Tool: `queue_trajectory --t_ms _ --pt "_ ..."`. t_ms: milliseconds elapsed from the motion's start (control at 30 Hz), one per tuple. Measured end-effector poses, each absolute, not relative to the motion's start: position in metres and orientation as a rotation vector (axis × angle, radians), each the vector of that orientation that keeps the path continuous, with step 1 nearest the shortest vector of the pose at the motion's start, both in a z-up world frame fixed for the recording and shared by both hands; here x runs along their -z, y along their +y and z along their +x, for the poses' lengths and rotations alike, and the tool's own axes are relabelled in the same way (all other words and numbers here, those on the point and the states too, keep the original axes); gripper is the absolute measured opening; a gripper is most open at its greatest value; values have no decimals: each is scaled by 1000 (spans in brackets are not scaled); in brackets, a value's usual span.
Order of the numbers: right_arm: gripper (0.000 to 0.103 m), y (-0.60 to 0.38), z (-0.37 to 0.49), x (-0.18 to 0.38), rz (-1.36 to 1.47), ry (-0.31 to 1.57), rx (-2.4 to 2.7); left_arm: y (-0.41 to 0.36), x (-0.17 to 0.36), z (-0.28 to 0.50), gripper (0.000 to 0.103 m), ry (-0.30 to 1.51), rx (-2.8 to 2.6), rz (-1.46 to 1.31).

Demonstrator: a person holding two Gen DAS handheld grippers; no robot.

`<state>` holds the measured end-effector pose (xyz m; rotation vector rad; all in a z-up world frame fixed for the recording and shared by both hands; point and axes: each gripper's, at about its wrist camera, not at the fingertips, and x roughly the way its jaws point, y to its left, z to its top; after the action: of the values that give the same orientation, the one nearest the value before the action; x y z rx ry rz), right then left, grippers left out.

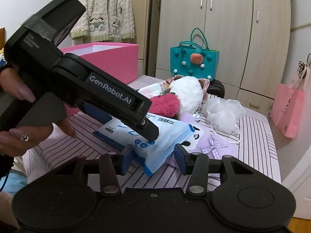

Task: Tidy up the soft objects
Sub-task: 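Close the right gripper on the wet-wipes pack edge, then lift the wet-wipes pack and carry it over the pink box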

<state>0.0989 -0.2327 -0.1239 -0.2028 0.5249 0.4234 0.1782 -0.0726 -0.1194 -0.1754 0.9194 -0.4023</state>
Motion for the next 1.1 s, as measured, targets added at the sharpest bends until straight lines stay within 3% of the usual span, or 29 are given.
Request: queue_trajectory --t_ms 100,367,1100 --pt "52 -233 99 125 -207 526 -429 -75 120 176 99 917 396 -170" --pt "48 -233 100 129 -182 530 -436 -80 116 166 79 898 382 -142" --pt "44 -232 83 103 -34 558 -431 -74 79 124 76 887 425 -90"
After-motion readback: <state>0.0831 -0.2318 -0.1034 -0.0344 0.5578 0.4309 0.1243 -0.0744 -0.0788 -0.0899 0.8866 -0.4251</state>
